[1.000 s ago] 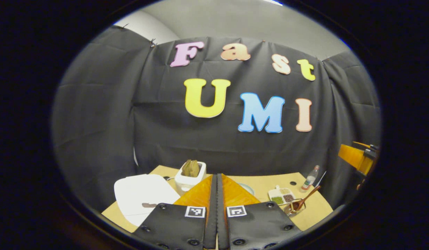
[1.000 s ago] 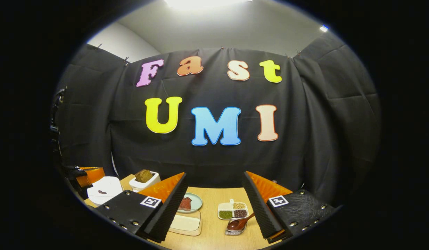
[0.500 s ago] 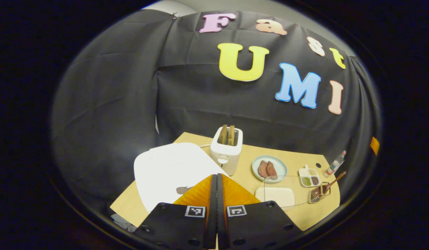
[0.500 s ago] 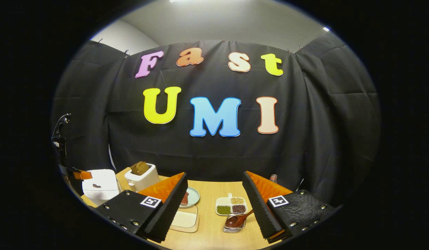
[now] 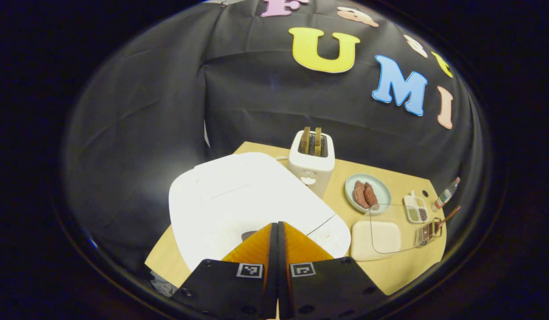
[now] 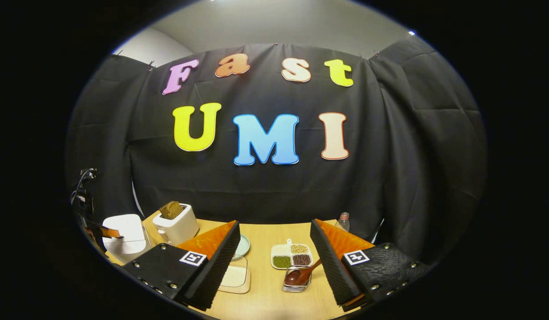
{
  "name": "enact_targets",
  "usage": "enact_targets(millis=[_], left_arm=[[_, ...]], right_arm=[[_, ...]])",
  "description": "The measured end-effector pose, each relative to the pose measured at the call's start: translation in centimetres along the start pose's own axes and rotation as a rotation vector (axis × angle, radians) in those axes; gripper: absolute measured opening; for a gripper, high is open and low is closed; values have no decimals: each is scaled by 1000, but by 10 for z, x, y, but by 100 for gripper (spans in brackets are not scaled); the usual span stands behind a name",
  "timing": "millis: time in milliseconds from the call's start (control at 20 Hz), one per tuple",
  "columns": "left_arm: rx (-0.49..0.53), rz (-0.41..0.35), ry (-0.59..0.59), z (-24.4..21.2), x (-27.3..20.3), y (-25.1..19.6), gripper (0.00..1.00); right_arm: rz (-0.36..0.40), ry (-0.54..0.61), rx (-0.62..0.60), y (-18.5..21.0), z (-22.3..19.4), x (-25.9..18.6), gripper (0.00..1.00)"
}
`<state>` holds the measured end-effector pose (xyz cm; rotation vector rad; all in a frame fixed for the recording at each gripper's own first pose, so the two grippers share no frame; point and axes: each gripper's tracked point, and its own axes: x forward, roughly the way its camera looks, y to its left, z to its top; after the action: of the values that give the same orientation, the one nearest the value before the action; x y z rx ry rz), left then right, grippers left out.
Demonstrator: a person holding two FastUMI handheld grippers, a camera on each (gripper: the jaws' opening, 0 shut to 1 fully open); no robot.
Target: Close the left gripper, press the button to open the rice cooker; take a wooden spoon from the chopstick holder with the right hand, scoop a spoonful of rice and pour it into the rice cooker, then put the wooden spoon back into the chopstick holder.
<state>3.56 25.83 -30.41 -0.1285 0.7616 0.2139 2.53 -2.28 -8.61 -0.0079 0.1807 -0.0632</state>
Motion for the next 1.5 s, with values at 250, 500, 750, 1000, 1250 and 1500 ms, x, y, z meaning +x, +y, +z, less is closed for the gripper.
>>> enact_targets(millis=[250,500,750,1000,1250,1500], left_arm=[[-61,-3,29,-4,3,4,9],[-46,25,-115,32,-14,9,9],[-5,45,-338,102,-72,7,66],[-12,0,-549,140,-136,-22,96],[84,-17,-666,144,-175,-59,98],[114,-136,-716,135,-199,-115,95]], right_arm=[[-9,3,-7,-3,-3,2,96],[5,-7,-15,2,1,1,96],[24,-26,-13,8,5,2,96],[20,-62,-7,1,14,3,96],[8,-88,0,-14,17,5,96],[8,-67,6,-36,7,9,96]])
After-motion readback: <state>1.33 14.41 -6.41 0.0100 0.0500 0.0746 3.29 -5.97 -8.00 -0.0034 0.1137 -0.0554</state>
